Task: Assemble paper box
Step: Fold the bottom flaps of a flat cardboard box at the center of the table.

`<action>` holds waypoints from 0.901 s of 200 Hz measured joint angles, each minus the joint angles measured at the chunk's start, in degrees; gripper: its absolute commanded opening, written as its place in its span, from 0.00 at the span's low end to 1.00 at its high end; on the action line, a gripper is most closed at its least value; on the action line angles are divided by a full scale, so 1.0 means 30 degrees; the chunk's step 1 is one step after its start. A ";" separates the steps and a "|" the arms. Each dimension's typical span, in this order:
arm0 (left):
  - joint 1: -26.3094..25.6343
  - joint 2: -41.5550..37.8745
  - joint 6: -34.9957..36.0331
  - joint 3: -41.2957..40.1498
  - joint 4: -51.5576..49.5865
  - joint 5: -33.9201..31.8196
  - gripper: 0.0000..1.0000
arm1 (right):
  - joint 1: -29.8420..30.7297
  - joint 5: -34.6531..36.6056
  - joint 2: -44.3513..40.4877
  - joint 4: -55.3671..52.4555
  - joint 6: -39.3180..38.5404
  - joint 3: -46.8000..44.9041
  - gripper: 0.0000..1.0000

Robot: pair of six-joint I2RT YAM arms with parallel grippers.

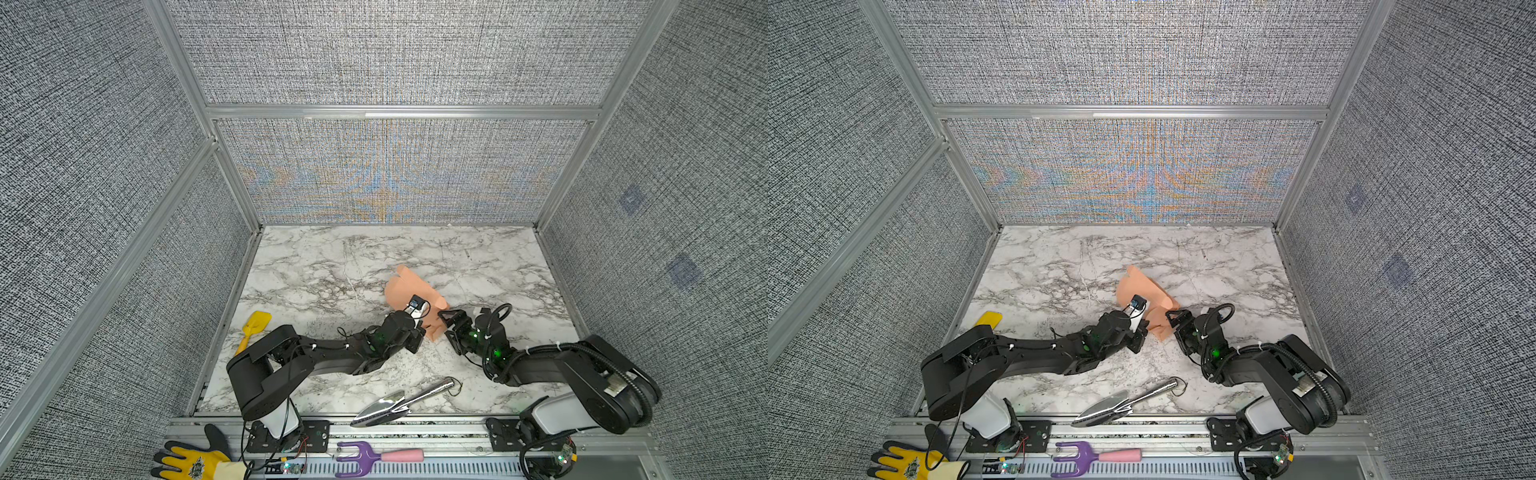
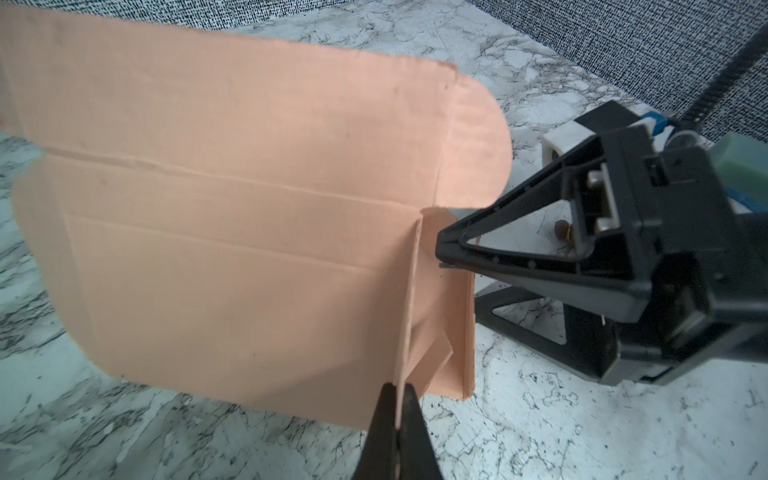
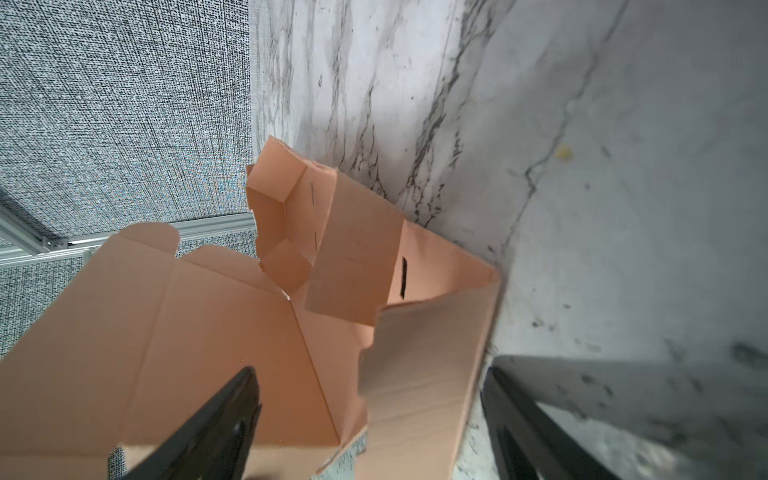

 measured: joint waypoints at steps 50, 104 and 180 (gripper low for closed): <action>-0.0022 -0.0102 -0.0051 -0.0015 -0.0073 0.0051 0.00 | 0.0007 -0.0160 0.0532 0.1588 0.0248 -0.0015 0.85; -0.0022 -0.0153 -0.0051 -0.0015 -0.0073 0.0073 0.00 | 0.0175 -0.0364 0.0291 0.1588 0.0080 0.0189 0.80; -0.0109 -0.0153 -0.0073 0.0007 -0.0066 0.0204 0.00 | 0.0678 -0.0335 0.0328 0.1443 -0.0619 0.0707 0.69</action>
